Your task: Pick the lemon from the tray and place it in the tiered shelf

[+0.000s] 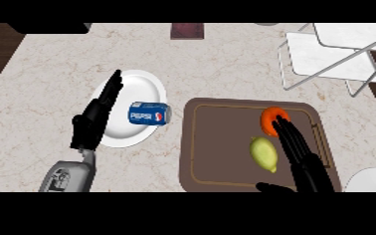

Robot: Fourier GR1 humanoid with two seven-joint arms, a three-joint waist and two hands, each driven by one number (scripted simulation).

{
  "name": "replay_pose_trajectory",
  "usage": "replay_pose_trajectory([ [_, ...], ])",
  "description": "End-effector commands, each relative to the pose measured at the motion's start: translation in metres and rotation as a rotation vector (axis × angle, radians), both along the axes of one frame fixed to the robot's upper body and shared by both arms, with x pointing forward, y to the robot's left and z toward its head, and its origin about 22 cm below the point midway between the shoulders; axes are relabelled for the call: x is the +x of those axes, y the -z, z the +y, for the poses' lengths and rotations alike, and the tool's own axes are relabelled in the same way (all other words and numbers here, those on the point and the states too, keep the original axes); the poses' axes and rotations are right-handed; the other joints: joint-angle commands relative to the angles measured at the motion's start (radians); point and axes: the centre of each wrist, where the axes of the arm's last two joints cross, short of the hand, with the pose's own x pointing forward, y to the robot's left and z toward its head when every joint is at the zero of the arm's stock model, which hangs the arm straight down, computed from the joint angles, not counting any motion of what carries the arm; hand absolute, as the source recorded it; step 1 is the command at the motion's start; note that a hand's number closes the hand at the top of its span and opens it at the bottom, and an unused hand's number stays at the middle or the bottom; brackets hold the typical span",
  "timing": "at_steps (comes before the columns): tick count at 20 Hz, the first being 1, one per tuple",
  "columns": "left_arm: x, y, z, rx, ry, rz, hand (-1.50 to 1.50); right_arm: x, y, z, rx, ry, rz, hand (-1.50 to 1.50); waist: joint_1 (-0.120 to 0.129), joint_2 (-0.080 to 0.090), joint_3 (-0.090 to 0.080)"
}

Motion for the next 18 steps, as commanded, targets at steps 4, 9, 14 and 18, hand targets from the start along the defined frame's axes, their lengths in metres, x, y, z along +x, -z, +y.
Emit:
replay_pose_trajectory([
  [4,-0.007,0.002,-0.003,-0.009,0.006,0.007,0.0,0.029,0.017,-0.003,-0.018,-0.022,0.016,-1.5,0.003,0.001,0.0],
  [9,0.009,-0.008,0.003,-0.013,-0.001,-0.012,0.0,0.02,0.019,0.017,-0.075,-0.04,0.037,1.5,0.001,0.001,0.0],
  [14,0.01,0.005,0.013,-0.006,0.009,-0.002,0.0,0.005,0.027,0.011,-0.182,-0.05,-0.028,1.5,-0.003,0.001,0.0],
  [18,0.004,-0.005,0.0,-0.01,0.006,-0.002,0.0,0.027,0.019,-0.018,-0.127,-0.033,-0.073,1.5,0.002,0.001,0.001],
])
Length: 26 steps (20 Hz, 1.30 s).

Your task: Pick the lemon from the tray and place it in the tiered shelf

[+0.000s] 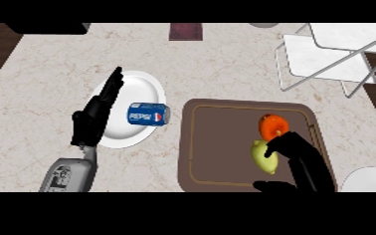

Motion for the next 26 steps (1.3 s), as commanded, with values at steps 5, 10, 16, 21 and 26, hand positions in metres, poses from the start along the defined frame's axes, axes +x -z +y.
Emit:
replay_pose_trajectory([
  [5,0.006,-0.006,-0.004,0.001,0.028,-0.004,0.0,0.013,0.002,0.034,-0.101,0.249,0.416,1.5,0.023,0.02,0.011],
  [10,0.009,-0.006,-0.004,0.006,0.005,0.01,0.0,0.034,-0.041,0.08,-0.087,0.309,0.495,1.5,0.02,0.016,0.015],
  [16,-0.003,0.007,-0.007,-0.007,-0.009,0.006,0.0,0.038,-0.097,0.107,0.281,0.295,0.357,1.5,0.012,0.011,0.017],
  [21,-0.006,-0.003,0.002,0.009,-0.002,0.006,0.0,0.021,-0.145,0.11,0.327,0.334,0.174,1.5,0.003,0.009,0.016],
  [26,-0.019,0.038,0.002,0.022,-0.001,0.01,0.0,0.019,-0.202,0.121,0.373,0.401,0.085,1.5,0.006,0.012,0.015],
])
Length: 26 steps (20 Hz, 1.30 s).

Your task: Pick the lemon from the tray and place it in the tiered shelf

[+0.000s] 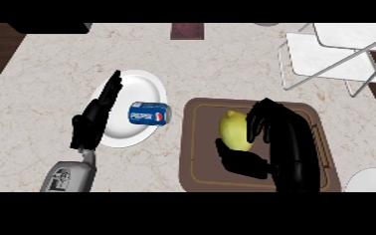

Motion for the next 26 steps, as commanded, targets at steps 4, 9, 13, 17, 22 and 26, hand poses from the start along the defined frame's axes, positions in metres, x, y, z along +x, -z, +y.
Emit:
replay_pose_trajectory([
  [4,0.004,-0.011,0.001,-0.003,0.004,-0.012,0.0,-0.018,-0.063,-0.009,-0.085,0.187,-0.11,1.5,-0.003,-0.002,0.0],
  [9,-0.005,-0.02,-0.009,-0.002,0.012,0.011,0.0,0.015,-0.085,-0.033,-0.103,0.299,-0.207,1.5,0.006,0.0,0.001],
  [13,-0.002,0.004,-0.023,-0.004,0.002,0.004,0.0,0.024,-0.117,-0.047,-0.143,0.352,-0.255,1.5,0.0,0.002,0.001],
  [17,0.005,-0.015,-0.004,0.009,-0.007,-0.012,0.0,0.026,-0.143,-0.059,-0.129,0.386,-0.273,1.5,0.001,0.001,0.001],
  [22,0.017,0.008,-0.003,-0.004,0.006,0.001,0.0,0.053,-0.161,-0.062,-0.158,0.43,-0.302,1.5,-0.001,0.003,0.0],
  [26,-0.014,0.005,-0.009,0.001,0.004,-0.011,0.0,0.077,-0.171,-0.095,-0.168,0.476,-0.348,1.5,0.009,0.002,0.001],
])
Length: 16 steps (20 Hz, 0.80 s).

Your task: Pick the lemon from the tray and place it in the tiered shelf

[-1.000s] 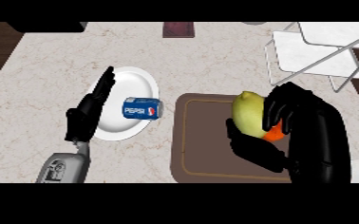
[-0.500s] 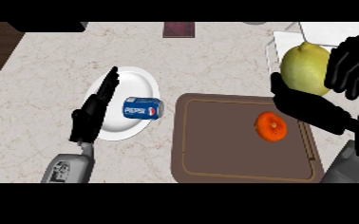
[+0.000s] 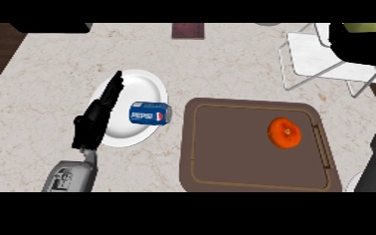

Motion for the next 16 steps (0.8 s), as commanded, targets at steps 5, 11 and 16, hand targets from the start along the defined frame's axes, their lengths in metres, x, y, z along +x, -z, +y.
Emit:
replay_pose_trajectory([
  [5,0.021,-0.015,0.011,-0.018,-0.006,-0.009,0.0,0.035,-0.012,-0.028,-0.045,0.073,-0.04,1.5,0.0,0.002,0.0],
  [11,-0.002,-0.002,-0.004,0.012,0.008,-0.007,0.0,0.05,-0.028,-0.05,-0.169,0.098,-0.006,1.5,0.004,0.001,0.0],
  [16,0.01,-0.016,0.014,-0.002,-0.001,-0.008,0.0,0.066,-0.001,-0.063,-0.181,0.122,-0.022,1.5,0.002,0.001,0.0],
])
